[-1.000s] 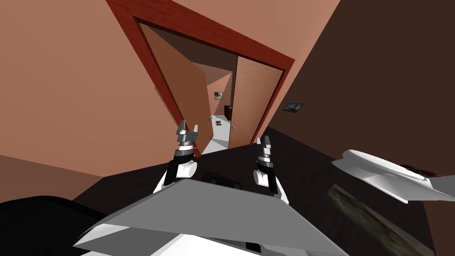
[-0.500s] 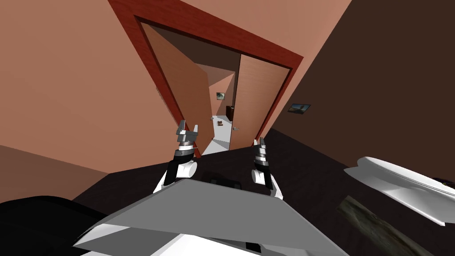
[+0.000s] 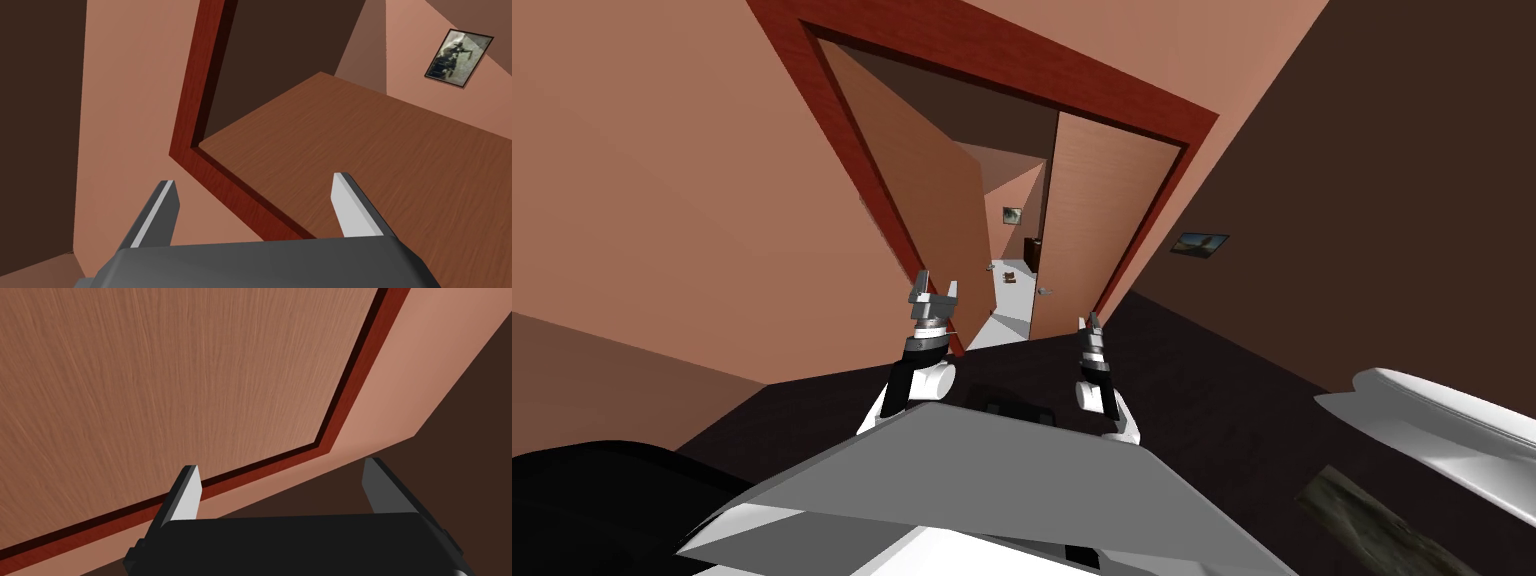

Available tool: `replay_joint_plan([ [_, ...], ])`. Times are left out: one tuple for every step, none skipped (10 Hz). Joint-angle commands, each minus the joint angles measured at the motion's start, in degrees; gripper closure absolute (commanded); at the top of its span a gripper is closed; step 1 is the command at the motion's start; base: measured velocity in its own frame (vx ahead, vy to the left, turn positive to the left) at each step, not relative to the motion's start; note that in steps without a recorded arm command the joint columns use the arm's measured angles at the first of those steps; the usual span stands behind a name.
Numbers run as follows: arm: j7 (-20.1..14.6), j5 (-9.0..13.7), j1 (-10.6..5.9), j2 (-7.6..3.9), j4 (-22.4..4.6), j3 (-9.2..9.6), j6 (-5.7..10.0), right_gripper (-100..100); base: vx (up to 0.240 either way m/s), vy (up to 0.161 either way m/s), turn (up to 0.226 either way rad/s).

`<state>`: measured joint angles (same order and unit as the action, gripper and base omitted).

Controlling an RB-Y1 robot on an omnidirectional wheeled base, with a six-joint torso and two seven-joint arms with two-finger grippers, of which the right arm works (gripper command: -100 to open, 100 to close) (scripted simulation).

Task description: Push the door open

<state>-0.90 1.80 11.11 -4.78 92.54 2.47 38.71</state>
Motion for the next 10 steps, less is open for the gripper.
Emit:
replay_joint_plan([
  [-0.34,0.02,-0.93,-0.35,-2.75,-0.11,0.35,-100,0.078,-0.013,0.087],
  [-0.47,-0.01,-1.68,-0.41,-4.47,-0.12,0.62,-100,0.09,-0.034,0.09],
  [-0.59,-0.05,-2.44,-0.48,-6.69,-0.13,0.89,-100,0.097,-0.053,0.091],
  [-0.72,-0.09,-3.2,-0.55,-8.66,-0.15,1.17,-100,0.108,-0.046,0.088],
  [-0.72,-0.09,-3.2,-0.55,-8.77,-0.15,1.17,-100,0.065,-0.022,0.023],
  [-0.84,-0.13,-3.95,-0.61,-10.59,-0.16,1.44,-100,0.045,-0.013,0.04],
  [-0.84,-0.13,-3.95,-0.61,-10.78,-0.16,1.44,-100,0.032,-0.01,0.034],
  [-0.97,-0.16,-4.71,-0.65,-12.79,-0.18,1.71,-100,0.042,-0.014,0.054],
  [-1.09,-0.2,-5.46,-0.69,-14.42,-0.19,1.99,-100,0.074,-0.027,0.1],
  [-1.22,-0.24,-6.22,-0.72,-16.58,-0.21,2.26,-100,0.087,-0.038,0.099],
])
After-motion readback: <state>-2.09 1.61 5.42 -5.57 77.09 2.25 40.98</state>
